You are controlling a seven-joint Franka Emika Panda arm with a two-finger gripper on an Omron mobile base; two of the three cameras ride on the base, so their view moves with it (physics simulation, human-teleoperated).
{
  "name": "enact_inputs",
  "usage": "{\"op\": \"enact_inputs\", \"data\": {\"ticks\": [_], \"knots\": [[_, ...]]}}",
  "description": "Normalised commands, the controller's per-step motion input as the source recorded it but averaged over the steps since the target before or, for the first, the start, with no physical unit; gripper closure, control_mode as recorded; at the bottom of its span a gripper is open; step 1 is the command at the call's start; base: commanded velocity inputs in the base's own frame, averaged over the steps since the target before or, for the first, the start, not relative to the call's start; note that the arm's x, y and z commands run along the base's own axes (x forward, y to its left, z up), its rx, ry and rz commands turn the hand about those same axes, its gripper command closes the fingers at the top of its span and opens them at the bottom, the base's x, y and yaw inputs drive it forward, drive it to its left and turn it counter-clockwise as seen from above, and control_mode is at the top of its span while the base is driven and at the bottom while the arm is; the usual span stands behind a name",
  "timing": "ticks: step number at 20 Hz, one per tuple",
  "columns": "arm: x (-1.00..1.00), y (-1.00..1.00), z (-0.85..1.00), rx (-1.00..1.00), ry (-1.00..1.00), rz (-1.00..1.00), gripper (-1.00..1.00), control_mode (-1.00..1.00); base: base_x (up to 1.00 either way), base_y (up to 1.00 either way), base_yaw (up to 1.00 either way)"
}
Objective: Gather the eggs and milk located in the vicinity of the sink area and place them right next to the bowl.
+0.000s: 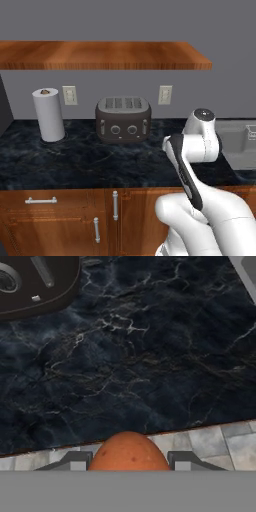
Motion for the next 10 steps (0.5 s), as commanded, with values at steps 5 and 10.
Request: {"op": "enact_inputs", "data": {"ticks": [5, 10], "knots": [[-0.40, 0.00, 0.23, 0.02, -0.05, 0.00, 1.00, -1.00, 0.00, 0.00, 0.00], [-0.35, 0.00, 0.08, 0.00, -0.04, 0.00, 1.00, -1.00, 0.00, 0.00, 0.00]]}}
